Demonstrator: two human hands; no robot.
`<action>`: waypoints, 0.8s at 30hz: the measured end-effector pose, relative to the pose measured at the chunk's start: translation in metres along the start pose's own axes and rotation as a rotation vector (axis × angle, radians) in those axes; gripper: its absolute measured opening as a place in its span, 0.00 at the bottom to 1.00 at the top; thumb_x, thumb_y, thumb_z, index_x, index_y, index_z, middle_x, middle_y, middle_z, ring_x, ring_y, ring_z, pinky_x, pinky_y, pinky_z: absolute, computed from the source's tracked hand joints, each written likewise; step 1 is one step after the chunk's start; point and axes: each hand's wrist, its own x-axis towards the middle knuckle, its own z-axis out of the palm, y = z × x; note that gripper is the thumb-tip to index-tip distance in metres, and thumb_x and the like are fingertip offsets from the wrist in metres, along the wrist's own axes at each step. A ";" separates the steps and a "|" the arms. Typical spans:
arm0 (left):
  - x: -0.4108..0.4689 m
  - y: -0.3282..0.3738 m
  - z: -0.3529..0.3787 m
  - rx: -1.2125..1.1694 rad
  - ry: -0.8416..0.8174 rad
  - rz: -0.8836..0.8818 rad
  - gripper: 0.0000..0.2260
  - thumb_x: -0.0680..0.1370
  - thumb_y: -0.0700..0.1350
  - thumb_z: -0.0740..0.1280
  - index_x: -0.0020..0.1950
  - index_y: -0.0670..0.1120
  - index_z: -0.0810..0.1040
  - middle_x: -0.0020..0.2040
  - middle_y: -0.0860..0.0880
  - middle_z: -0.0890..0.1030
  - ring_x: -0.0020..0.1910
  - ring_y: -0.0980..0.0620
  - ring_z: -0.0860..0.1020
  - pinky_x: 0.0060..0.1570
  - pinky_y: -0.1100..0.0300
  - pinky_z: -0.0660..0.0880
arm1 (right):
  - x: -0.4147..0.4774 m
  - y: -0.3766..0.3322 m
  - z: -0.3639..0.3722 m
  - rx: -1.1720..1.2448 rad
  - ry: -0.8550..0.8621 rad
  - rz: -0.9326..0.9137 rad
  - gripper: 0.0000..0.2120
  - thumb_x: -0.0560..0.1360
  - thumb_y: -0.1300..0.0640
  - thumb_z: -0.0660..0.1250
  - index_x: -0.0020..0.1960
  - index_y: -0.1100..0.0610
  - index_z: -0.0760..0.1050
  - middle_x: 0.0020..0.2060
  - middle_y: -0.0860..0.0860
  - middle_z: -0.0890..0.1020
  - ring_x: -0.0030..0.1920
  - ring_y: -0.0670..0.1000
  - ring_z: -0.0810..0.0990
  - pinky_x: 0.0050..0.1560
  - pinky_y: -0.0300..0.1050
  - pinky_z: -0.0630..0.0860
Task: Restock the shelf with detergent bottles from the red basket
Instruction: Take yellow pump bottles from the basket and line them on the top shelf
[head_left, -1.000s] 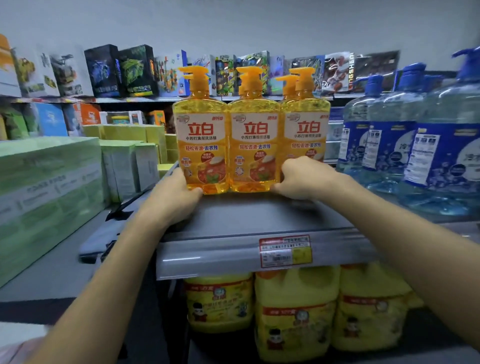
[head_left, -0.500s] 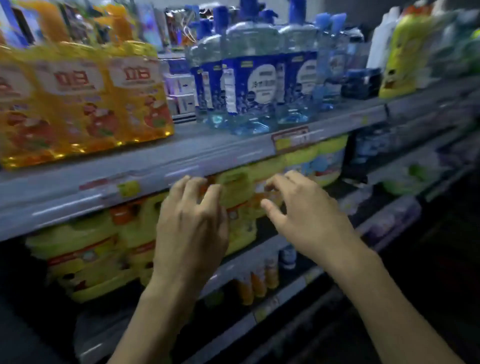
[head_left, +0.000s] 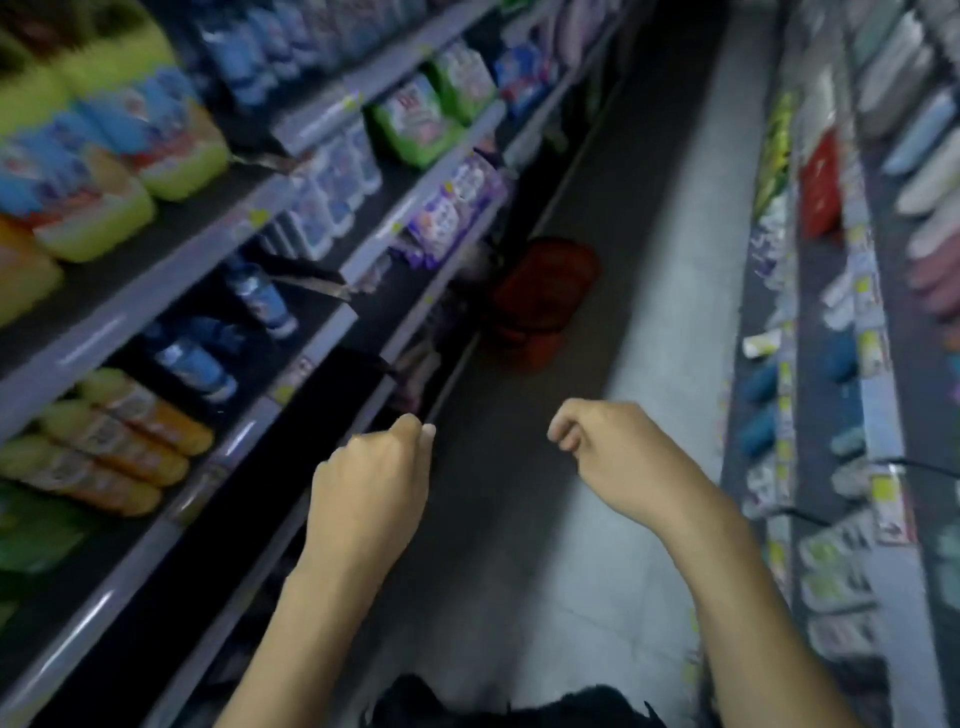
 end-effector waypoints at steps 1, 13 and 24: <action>0.006 0.012 0.008 0.006 -0.009 0.046 0.15 0.83 0.51 0.58 0.38 0.46 0.68 0.26 0.49 0.71 0.23 0.46 0.72 0.22 0.59 0.64 | 0.000 0.015 -0.004 0.007 0.018 0.017 0.15 0.77 0.62 0.57 0.51 0.45 0.76 0.48 0.47 0.82 0.48 0.52 0.82 0.51 0.53 0.81; 0.127 0.091 0.086 0.024 -0.200 0.191 0.05 0.80 0.47 0.65 0.51 0.47 0.75 0.40 0.50 0.76 0.37 0.46 0.77 0.31 0.56 0.66 | 0.085 0.121 -0.051 0.123 0.041 0.169 0.10 0.80 0.57 0.60 0.57 0.47 0.77 0.47 0.45 0.83 0.48 0.51 0.82 0.51 0.52 0.80; 0.348 0.145 0.151 -0.067 -0.242 0.277 0.09 0.79 0.49 0.65 0.57 0.47 0.75 0.46 0.48 0.79 0.41 0.42 0.80 0.35 0.50 0.77 | 0.252 0.157 -0.169 0.011 0.070 0.246 0.09 0.80 0.56 0.62 0.58 0.48 0.76 0.44 0.46 0.84 0.46 0.49 0.82 0.51 0.52 0.80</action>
